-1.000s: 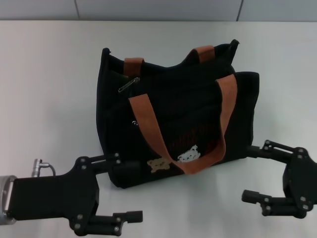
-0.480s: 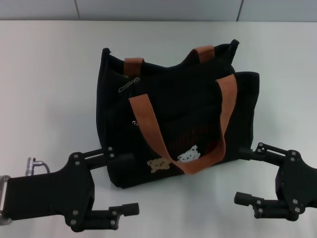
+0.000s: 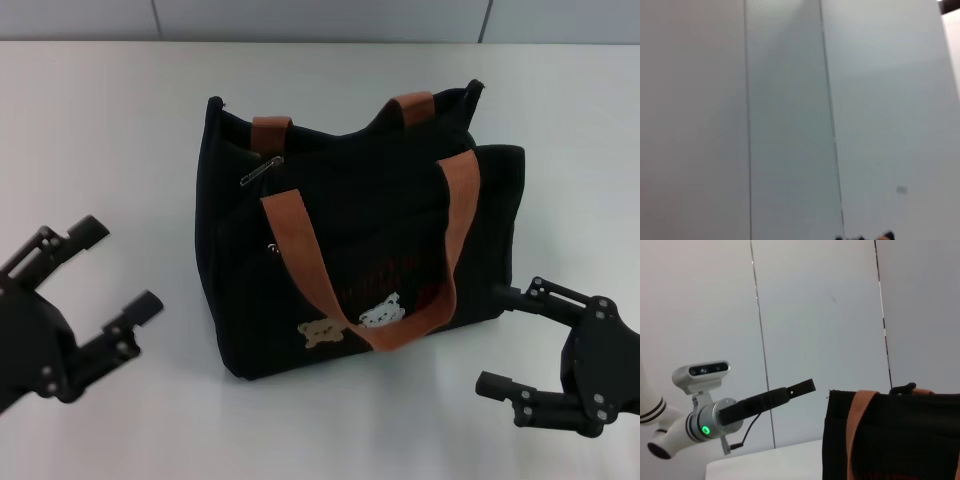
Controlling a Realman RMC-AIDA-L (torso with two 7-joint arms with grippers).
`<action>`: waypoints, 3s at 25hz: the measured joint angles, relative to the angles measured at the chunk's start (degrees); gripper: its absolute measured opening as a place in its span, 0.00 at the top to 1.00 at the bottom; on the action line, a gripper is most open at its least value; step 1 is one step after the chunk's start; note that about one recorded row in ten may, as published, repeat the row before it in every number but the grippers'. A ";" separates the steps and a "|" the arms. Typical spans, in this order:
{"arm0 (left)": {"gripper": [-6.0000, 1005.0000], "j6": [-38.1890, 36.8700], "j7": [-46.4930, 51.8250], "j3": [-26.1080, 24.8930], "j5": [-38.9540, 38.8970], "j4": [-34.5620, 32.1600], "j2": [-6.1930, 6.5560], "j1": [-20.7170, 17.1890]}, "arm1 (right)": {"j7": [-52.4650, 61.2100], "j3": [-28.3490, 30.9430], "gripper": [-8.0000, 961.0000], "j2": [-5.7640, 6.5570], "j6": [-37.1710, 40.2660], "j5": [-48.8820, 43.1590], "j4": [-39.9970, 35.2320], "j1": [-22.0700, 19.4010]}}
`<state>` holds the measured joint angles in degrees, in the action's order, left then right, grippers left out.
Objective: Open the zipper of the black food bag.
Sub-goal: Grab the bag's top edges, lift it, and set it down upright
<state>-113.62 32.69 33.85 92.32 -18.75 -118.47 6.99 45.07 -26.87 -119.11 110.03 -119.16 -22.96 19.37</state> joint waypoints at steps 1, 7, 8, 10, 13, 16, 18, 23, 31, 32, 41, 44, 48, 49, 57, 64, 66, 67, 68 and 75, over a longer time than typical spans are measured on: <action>0.21 0.77 -0.43 0.39 0.23 0.69 0.00 0.22 | -0.05 0.03 0.13 0.00 -0.01 0.00 0.16 0.08; 0.21 7.62 -5.04 2.01 2.68 9.20 -0.28 5.76 | -0.07 0.06 0.13 0.02 -0.10 0.00 0.19 0.45; 0.21 7.62 -5.04 2.01 2.68 9.20 -0.28 5.76 | -0.07 0.06 0.13 0.02 -0.10 0.00 0.20 0.46; 0.21 9.22 -6.23 2.06 2.86 11.23 -0.38 7.11 | -0.07 0.06 0.13 0.02 -0.10 0.02 0.20 0.48; 0.22 11.26 -7.45 1.99 2.86 13.40 -0.54 8.59 | -0.07 0.06 0.13 -0.01 -0.10 0.91 0.24 0.44; 0.22 14.80 -9.25 1.37 2.55 16.80 -0.67 10.73 | -0.08 0.06 0.13 -0.02 -0.07 2.22 0.29 0.27; 0.26 15.79 -9.67 0.25 2.39 18.01 -0.68 11.29 | -0.18 0.10 0.13 -0.08 -0.06 2.94 0.38 0.15; 0.44 15.94 -11.08 -2.83 2.25 19.91 -0.71 11.36 | -0.87 0.21 0.13 -0.13 -0.04 3.88 0.80 -0.12; 0.70 15.57 -21.46 -3.29 2.50 22.26 -0.70 11.84 | -3.73 2.15 0.13 -0.19 0.51 6.14 2.95 -0.56; 0.73 15.35 -24.87 -3.23 2.54 22.96 -0.70 12.02 | -4.42 3.10 0.13 -0.20 0.59 6.15 3.61 -0.55; 0.87 7.63 -32.07 -2.86 2.72 17.06 -0.63 15.37 | -6.76 16.74 0.13 -0.42 0.53 18.84 16.09 0.05; 0.87 5.87 -32.23 -2.48 2.73 13.59 -0.64 17.45 | -6.75 18.24 0.13 -0.43 -1.90 24.20 20.45 1.21; 0.87 4.92 -35.47 -1.10 2.74 10.90 -0.63 19.43 | -6.80 18.30 0.13 -0.48 -4.90 26.18 23.90 4.08; 0.87 4.79 -36.54 -0.88 2.74 10.47 -0.63 19.92 | -6.97 17.99 0.13 -0.49 -6.21 26.06 24.81 5.07; 0.88 4.33 -40.31 -0.33 2.61 7.73 -0.64 24.42 | -6.34 9.99 0.13 -0.49 -17.38 15.63 26.61 6.26; 0.88 4.07 -46.97 4.52 2.68 9.69 -0.67 27.07 | -7.01 8.84 0.13 -0.61 -22.11 9.98 26.99 5.35; 0.88 4.02 -50.31 6.38 2.61 11.17 -0.69 27.42 | -7.72 8.88 0.13 -0.69 -22.85 9.90 27.49 5.58; 0.88 4.12 -52.50 7.27 2.59 12.44 -0.70 27.51 | -8.92 9.27 0.13 -0.70 -21.76 10.05 27.73 4.77; 0.88 4.12 -52.50 7.27 2.59 12.44 -0.70 27.51 | -8.92 9.27 0.13 -0.70 -21.76 10.05 27.73 4.77; 0.89 4.76 -58.14 8.30 2.65 16.74 -0.71 27.16 | -29.40 14.65 0.14 -0.68 -7.85 10.67 28.85 -5.71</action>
<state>-108.86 -25.45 42.15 94.97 -2.01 -119.18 34.15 15.67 -12.22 -119.79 102.19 -108.50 5.89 13.66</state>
